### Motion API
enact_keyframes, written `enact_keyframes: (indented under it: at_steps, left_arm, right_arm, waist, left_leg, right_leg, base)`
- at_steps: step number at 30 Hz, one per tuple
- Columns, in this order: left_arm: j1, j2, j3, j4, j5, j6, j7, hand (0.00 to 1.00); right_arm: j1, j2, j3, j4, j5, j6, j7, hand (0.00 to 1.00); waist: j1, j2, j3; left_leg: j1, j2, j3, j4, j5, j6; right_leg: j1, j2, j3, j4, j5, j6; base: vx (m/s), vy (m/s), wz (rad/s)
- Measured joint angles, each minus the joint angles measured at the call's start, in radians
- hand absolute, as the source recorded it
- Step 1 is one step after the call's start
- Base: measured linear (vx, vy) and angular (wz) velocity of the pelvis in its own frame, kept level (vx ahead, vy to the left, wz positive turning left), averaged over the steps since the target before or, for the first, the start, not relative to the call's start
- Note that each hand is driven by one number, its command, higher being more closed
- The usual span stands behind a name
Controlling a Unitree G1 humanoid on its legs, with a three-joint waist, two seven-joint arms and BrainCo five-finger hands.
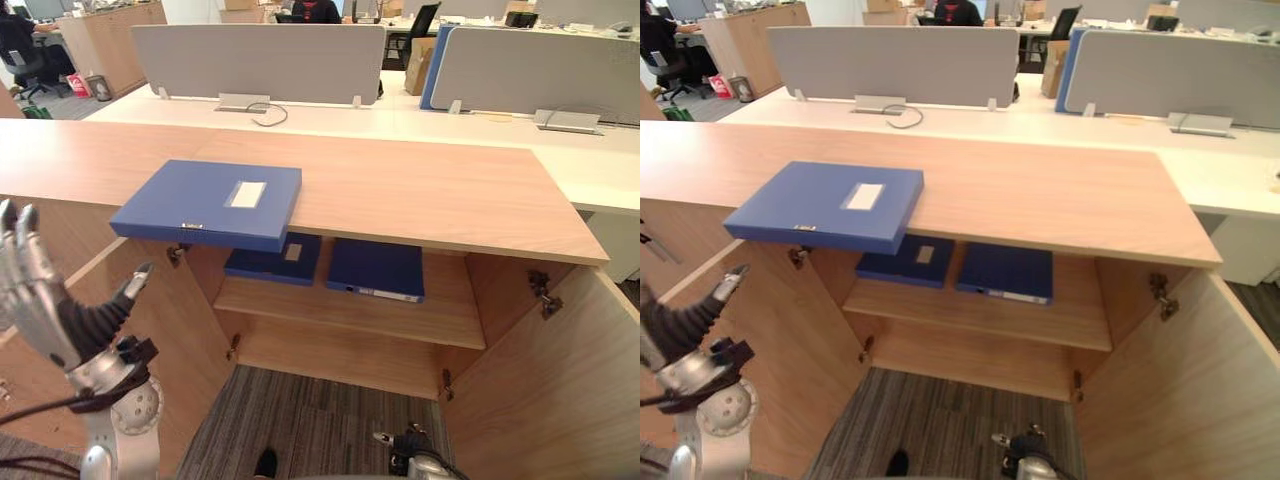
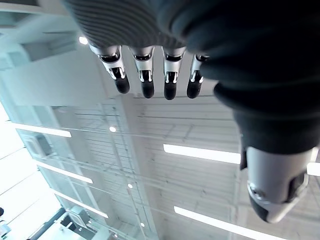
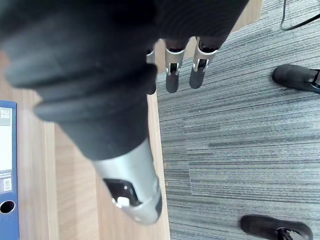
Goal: Walk over to the cabinet, pick up the folder, carry it to the office cabinet, place the folder inside the office cabinet, then close the office cabinet door
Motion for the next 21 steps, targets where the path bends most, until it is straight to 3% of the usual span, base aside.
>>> enact_keyframes:
  at_steps: [8,13,21]
  left_arm:
    - [-0.026,0.084,0.000,0.123,0.083,0.010,-0.094,0.00]
    - [-0.030,0.108,-0.002,0.154,0.087,0.006,-0.123,0.00]
    - [-0.092,0.213,-0.035,0.230,0.128,-0.021,-0.161,0.00]
  right_arm:
    - [0.014,-0.032,-0.002,0.021,-0.003,-0.009,0.019,0.00]
    - [0.020,-0.033,-0.007,0.043,-0.035,-0.009,0.027,0.00]
    - [0.023,-0.035,-0.002,0.043,-0.044,-0.011,0.043,0.00]
  waist:
    - [0.001,-0.005,-0.028]
    - [0.001,-0.001,-0.045]
    - [-0.003,0.006,-0.052]
  left_leg:
    - [0.005,0.006,0.041,0.001,-0.003,-0.001]
    - [0.011,0.008,0.043,0.000,-0.004,0.000]
    - [0.022,0.004,0.060,0.000,-0.018,0.008]
  right_leg:
    - [-0.026,-0.001,0.044,0.001,0.004,0.001]
    - [-0.026,-0.002,0.048,0.010,0.003,0.001]
    - [-0.033,-0.013,0.069,0.021,0.001,-0.002]
  base:
    - [0.03,0.017,-0.13]
    - [-0.01,0.014,-0.02]
    - [-0.03,0.037,-0.05]
